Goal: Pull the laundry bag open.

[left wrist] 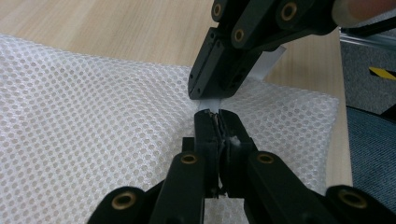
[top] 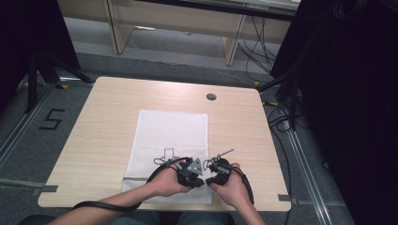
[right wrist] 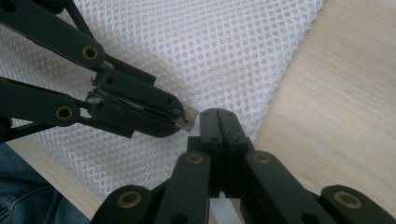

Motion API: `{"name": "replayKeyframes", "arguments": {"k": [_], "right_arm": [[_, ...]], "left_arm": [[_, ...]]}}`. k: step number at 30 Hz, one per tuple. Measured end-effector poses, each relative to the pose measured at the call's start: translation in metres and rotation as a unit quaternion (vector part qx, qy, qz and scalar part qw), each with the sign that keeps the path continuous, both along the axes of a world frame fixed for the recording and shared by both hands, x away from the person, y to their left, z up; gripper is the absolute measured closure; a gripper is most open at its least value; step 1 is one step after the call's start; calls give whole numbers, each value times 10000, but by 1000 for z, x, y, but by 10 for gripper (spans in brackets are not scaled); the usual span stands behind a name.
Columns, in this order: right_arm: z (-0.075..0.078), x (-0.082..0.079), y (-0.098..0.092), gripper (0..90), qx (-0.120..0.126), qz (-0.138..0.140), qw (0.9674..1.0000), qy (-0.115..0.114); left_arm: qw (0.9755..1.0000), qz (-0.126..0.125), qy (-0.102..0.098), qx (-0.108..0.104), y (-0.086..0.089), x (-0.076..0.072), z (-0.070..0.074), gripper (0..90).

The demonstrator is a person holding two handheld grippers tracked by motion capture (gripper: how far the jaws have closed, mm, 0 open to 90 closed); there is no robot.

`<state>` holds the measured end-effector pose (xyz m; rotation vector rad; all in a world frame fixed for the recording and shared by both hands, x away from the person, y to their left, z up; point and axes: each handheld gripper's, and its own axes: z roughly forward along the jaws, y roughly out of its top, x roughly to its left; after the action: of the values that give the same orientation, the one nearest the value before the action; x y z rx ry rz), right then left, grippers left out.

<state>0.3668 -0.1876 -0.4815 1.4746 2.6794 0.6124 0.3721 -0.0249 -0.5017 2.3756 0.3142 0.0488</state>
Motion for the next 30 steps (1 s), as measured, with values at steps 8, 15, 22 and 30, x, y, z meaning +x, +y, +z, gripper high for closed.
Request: {"name": "replayKeyframes", "arguments": {"k": [8, 15, 22, 30], "right_arm": [[1, -1, 3, 900, -138, 27, 9999, 17], [1, 0, 2, 900, -131, 105, 9998, -53], [0, 1, 2, 900, -124, 212, 9996, -102], [1, -1, 3, 900, -128, 116, 9998, -64]], "left_arm": [[10000, -9, 4, -19, 4, 1, 2, 872], [10000, 71, 30, -32, 4, -1, 3, 872], [10000, 19, -5, -35, 8, -1, 4, 872], [10000, 69, 5, -42, 9, -3, 4, 872]]}}
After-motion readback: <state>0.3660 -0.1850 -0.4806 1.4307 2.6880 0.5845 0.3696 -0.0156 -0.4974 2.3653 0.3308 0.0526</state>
